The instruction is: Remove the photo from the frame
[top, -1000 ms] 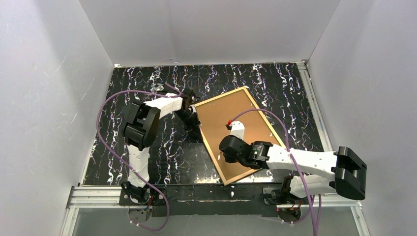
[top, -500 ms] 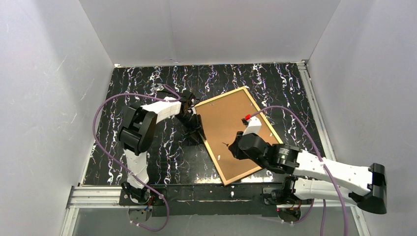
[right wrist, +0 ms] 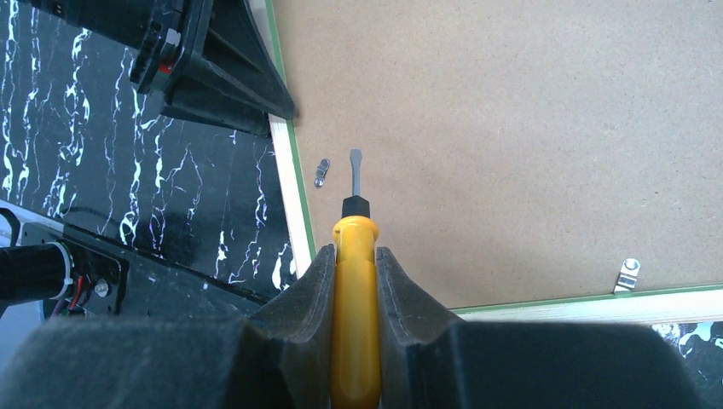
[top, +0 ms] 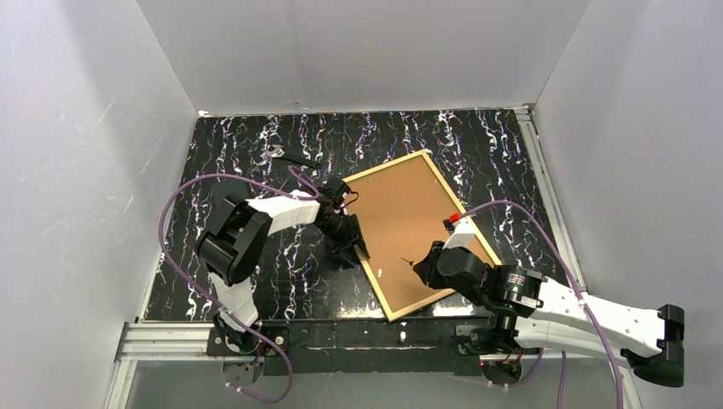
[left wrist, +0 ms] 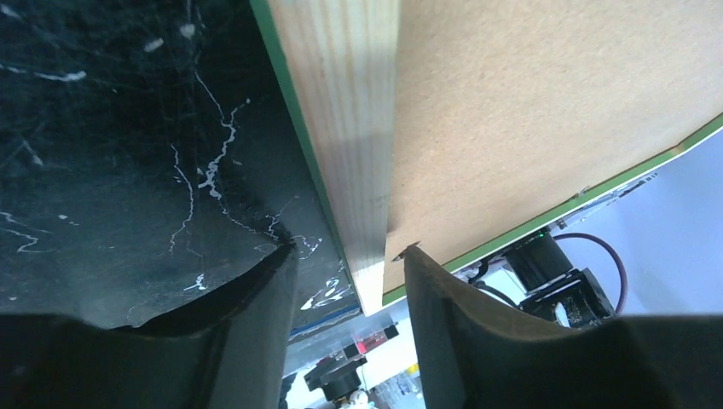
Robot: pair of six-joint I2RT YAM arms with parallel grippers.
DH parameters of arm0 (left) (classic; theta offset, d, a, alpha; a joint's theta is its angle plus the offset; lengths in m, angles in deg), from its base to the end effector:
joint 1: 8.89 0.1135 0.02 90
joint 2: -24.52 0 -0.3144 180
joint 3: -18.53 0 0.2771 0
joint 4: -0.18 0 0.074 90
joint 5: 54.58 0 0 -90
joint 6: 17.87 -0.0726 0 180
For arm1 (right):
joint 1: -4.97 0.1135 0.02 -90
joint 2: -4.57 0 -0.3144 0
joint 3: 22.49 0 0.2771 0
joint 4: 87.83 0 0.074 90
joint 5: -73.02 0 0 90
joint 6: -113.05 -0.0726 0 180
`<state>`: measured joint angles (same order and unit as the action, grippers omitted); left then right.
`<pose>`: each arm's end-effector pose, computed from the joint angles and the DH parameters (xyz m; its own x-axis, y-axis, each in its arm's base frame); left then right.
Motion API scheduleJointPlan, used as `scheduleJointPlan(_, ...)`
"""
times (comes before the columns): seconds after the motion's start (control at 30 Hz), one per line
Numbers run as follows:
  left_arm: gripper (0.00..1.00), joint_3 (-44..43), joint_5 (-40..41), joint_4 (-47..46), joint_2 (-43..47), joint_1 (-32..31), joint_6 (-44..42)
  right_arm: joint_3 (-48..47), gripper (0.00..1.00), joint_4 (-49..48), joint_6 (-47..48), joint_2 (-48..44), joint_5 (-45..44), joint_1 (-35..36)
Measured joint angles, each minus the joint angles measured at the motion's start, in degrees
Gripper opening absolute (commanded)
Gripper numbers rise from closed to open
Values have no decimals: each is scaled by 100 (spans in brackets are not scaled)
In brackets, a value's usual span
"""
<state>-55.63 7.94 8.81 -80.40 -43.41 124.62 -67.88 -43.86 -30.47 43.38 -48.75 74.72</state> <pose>0.3485 -0.2804 0.1877 -0.9503 -0.2006 -0.2383 0.0703 0.6073 -0.7914 0.0906 0.1351 0.2599 -0.6499 0.2135 -0.7294 -0.2191 0.8664 0.4488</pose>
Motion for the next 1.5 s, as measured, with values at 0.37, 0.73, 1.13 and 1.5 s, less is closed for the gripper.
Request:
scheduleJointPlan(0.37, 34, 138, 304, -153, 44, -166, 245, 129, 1, 11, -129, -109, 103, 0)
scheduleJointPlan(0.73, 1, -651, 352, 656, -498, -210, -142, 181, 1, 11, -166, -122, 153, 0)
scheduleJointPlan(1.13, 0, -3156, 1403, 2586, -1814, -157, -2385, 195, 1, 11, -170, -127, 153, 0)
scheduleJointPlan(1.5, 41, -5659, 2310, 3390, -3060, -105, -4498, 195, 1, 9, -166, 57, 216, 0)
